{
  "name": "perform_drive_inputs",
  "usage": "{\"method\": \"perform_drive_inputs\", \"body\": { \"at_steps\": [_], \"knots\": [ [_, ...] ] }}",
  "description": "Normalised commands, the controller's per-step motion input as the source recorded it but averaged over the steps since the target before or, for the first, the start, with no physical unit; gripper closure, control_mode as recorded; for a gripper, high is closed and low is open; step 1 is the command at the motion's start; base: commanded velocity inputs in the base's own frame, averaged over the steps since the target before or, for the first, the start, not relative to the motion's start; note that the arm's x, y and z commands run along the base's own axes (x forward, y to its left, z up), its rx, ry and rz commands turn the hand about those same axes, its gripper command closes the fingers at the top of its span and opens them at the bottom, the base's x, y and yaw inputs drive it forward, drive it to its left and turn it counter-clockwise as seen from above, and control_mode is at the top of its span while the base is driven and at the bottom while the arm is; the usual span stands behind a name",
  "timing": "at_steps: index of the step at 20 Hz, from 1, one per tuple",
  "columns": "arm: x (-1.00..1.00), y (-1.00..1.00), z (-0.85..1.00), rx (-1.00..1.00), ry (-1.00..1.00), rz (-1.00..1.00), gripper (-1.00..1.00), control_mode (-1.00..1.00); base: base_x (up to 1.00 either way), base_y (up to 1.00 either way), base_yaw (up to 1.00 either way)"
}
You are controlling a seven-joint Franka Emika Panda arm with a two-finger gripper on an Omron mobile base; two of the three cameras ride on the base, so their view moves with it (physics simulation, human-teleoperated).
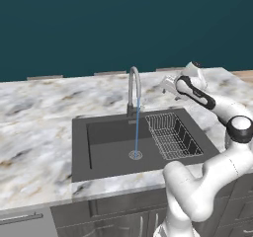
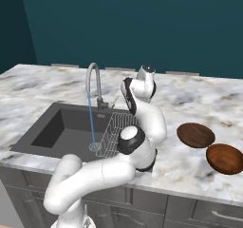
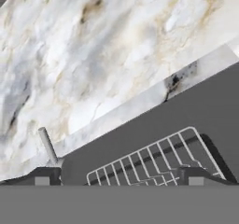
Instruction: Rinse each bowl for a few seconds and place them down in the sink or on the counter.
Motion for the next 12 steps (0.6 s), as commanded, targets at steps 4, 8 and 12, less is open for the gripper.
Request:
{"method": "perform_drive_inputs", "body": {
  "at_steps": [4, 8, 12],
  "knots": [
    [-0.58, -0.24, 0.54, -0.02, 0.17, 0.00, -1.00, -1.00, 0.00, 0.00, 0.00],
    [-0.97, -0.37, 0.07, -0.04, 0.00, -0.04, -1.00, -1.00, 0.00, 0.00, 0.00],
    [-1.00, -0.20, 0.00, -0.08, -0.12, -0.06, -1.00, -1.00, 0.00, 0.00, 0.00]
  ]
}}
